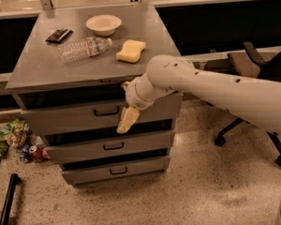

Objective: Open top drawer

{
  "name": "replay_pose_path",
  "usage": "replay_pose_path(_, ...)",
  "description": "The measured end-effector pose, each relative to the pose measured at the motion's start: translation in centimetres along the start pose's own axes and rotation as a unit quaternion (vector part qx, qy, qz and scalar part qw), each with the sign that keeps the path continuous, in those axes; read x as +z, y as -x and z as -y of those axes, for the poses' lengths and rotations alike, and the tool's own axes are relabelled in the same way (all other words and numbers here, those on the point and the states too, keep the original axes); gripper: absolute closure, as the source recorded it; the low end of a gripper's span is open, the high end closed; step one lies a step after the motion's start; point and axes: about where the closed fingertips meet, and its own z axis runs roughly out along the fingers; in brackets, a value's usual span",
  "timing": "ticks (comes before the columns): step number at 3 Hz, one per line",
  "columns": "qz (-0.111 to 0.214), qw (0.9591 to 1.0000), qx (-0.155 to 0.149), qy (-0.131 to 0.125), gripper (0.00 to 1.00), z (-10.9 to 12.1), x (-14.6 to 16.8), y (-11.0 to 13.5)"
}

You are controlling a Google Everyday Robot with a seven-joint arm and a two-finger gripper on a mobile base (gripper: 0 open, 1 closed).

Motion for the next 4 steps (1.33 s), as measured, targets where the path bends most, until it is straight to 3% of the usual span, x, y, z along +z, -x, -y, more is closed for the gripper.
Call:
replay_pose_path(3, -0.057, 0.9983, -0.011, -0.004, 0.00, -1.2, -0.5, -2.9)
replay_pose_path(4, -0.057, 0.9983, -0.011, -0.004, 0.00, -1.2, -0.5, -2.9)
